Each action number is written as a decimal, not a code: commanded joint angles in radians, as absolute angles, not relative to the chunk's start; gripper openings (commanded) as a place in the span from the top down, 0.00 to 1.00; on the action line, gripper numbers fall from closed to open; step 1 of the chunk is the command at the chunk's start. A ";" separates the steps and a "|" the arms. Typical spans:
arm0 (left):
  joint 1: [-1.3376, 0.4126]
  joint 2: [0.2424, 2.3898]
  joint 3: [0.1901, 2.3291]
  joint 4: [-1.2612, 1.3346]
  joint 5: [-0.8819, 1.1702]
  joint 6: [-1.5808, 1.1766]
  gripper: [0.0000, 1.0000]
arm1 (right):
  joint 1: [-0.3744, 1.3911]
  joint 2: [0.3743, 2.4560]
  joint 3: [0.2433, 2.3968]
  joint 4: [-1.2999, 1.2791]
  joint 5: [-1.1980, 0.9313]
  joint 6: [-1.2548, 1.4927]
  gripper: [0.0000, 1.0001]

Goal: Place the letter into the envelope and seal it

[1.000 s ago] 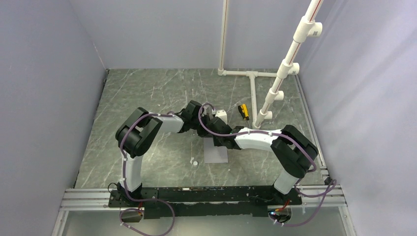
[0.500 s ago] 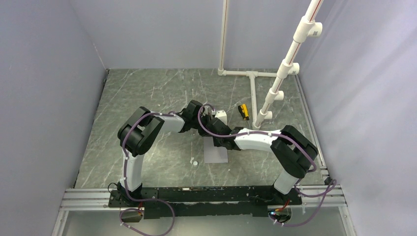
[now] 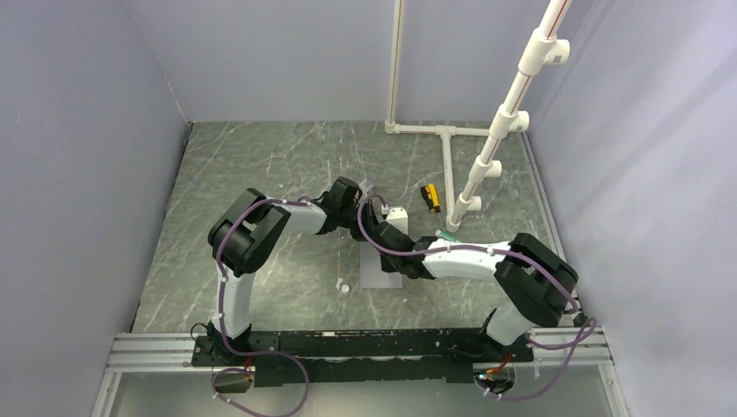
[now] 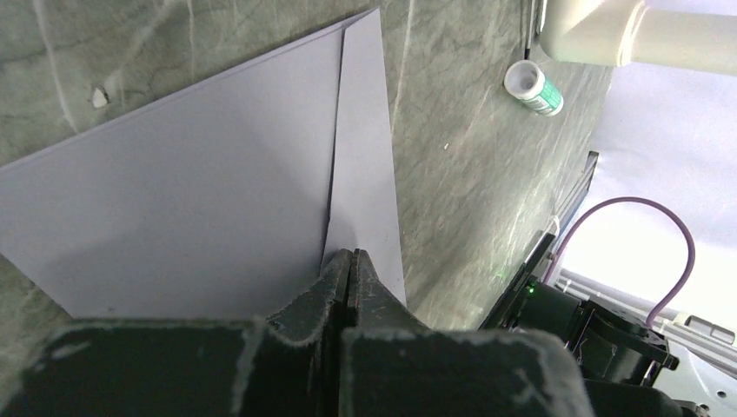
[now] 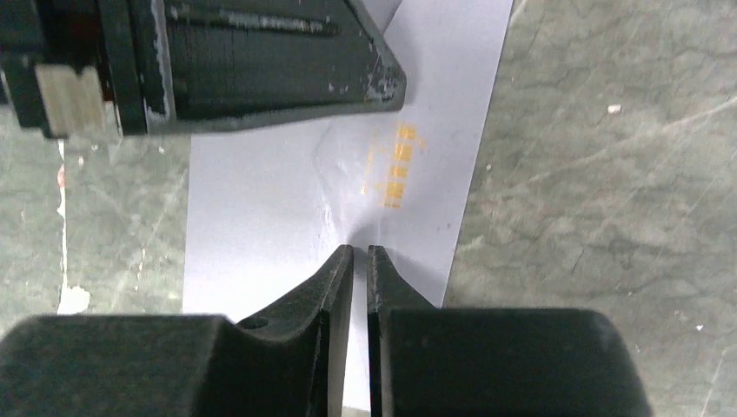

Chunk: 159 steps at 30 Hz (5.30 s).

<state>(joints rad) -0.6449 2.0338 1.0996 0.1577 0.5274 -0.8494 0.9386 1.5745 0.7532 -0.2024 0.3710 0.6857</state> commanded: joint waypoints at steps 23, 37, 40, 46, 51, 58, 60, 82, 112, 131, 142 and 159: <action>-0.630 2.032 1.286 -0.052 0.607 -0.742 0.96 | 0.909 1.419 0.806 -0.460 0.422 0.719 0.82; -0.630 2.170 1.374 -0.073 0.554 -0.714 0.97 | 0.881 1.558 0.864 -0.281 0.381 0.596 0.81; -0.629 2.181 1.364 -0.087 0.535 -0.704 0.98 | 0.877 1.589 0.878 -0.257 0.374 0.579 0.81; -0.614 2.182 1.287 -0.052 0.538 -0.721 0.97 | 0.863 1.654 0.893 -0.195 0.351 0.548 0.81; -0.583 2.176 1.187 0.045 0.598 -0.763 0.98 | 0.856 1.723 0.911 -0.167 0.333 0.519 0.81; -0.564 2.189 1.119 0.100 0.631 -0.773 0.98 | 0.839 1.788 0.927 -0.202 0.360 0.543 0.81; -0.557 2.194 1.108 0.112 0.640 -0.776 0.98 | 0.826 1.801 0.931 -0.205 0.364 0.549 0.81; -0.529 2.227 1.104 0.122 0.645 -0.775 0.98 | 0.874 1.782 0.938 -0.236 0.276 0.524 0.98; -0.527 2.249 1.131 0.088 0.625 -0.757 0.98 | 0.902 1.598 0.741 -0.257 0.287 0.642 0.67; -0.526 2.244 1.139 0.067 0.613 -0.740 0.97 | 0.895 1.518 0.808 -0.321 0.324 0.547 0.92; -0.526 2.247 1.124 0.070 0.618 -0.727 0.98 | 0.882 1.725 0.930 -0.218 0.301 0.488 0.94; -0.526 2.256 1.145 0.055 0.618 -0.719 0.98 | 0.882 1.592 0.807 -0.280 0.262 0.552 0.94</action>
